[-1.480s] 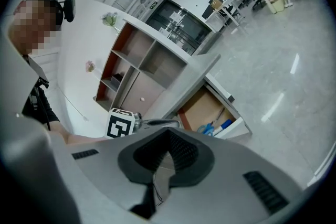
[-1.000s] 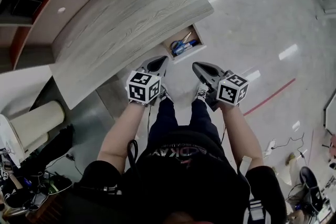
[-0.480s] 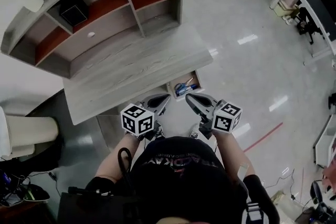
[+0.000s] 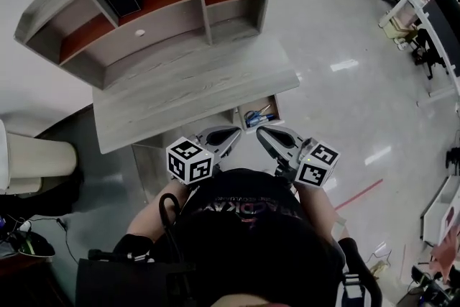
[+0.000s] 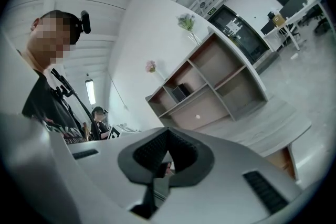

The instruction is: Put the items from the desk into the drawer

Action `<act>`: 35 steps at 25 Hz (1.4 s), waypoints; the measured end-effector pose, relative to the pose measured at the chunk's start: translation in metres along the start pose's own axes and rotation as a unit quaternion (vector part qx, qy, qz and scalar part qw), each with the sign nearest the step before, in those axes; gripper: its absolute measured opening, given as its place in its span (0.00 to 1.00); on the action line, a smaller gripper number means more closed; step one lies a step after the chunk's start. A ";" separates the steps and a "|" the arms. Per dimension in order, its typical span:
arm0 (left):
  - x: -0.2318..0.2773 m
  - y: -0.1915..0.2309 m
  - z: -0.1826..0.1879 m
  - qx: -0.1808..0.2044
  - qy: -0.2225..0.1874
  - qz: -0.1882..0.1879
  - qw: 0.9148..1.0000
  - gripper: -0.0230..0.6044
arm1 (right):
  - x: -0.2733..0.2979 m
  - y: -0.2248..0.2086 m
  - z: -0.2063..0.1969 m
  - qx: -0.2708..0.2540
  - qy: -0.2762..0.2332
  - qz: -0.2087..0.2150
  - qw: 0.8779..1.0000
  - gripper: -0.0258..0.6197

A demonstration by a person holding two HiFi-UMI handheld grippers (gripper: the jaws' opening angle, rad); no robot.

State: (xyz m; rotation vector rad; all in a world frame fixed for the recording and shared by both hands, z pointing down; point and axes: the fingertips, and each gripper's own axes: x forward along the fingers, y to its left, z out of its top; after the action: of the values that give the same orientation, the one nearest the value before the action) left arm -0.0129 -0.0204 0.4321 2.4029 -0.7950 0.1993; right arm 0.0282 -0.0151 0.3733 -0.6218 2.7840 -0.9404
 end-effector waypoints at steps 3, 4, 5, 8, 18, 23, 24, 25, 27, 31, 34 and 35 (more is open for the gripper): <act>-0.004 0.000 0.004 0.008 -0.005 0.009 1.000 0.05 | 0.004 0.001 0.000 0.010 0.001 0.010 1.000 0.06; -0.005 -0.001 0.005 0.010 -0.005 0.011 1.000 0.05 | 0.006 0.003 -0.002 0.011 0.004 0.014 1.000 0.06; -0.006 -0.001 0.005 0.011 -0.004 0.012 1.000 0.05 | 0.007 0.004 -0.003 0.012 0.008 0.017 1.000 0.05; -0.006 -0.001 0.004 0.017 0.001 0.014 1.000 0.05 | 0.009 0.005 -0.007 0.016 0.012 0.021 1.000 0.06; -0.002 -0.010 -0.001 0.022 0.017 0.004 1.000 0.05 | 0.000 0.009 -0.013 0.025 0.011 0.014 1.000 0.05; 0.000 -0.013 0.000 0.029 0.019 0.000 0.999 0.05 | -0.001 0.010 -0.013 0.025 0.012 0.010 1.000 0.05; 0.000 -0.013 0.001 0.031 0.019 0.000 0.999 0.05 | -0.001 0.010 -0.012 0.025 0.012 0.011 1.000 0.05; 0.000 -0.013 0.002 0.032 0.019 0.000 0.999 0.05 | -0.001 0.010 -0.011 0.025 0.012 0.011 1.000 0.05; 0.000 -0.013 0.002 0.028 0.017 0.000 0.999 0.05 | -0.001 0.010 -0.011 0.025 0.012 0.012 1.000 0.05; -0.001 -0.011 0.001 0.014 0.012 0.002 1.000 0.05 | -0.002 0.011 -0.012 0.026 0.013 0.012 0.999 0.05; -0.002 -0.012 -0.001 0.011 0.012 0.002 1.000 0.05 | -0.003 0.012 -0.013 0.029 0.012 0.012 0.999 0.05; -0.003 -0.012 -0.001 0.010 0.012 0.002 1.000 0.05 | -0.003 0.013 -0.014 0.029 0.013 0.012 0.999 0.05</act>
State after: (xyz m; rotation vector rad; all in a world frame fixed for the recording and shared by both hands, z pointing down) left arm -0.0083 -0.0109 0.4259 2.4134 -0.7896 0.2385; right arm 0.0230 0.0026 0.3765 -0.5697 2.7685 -1.0268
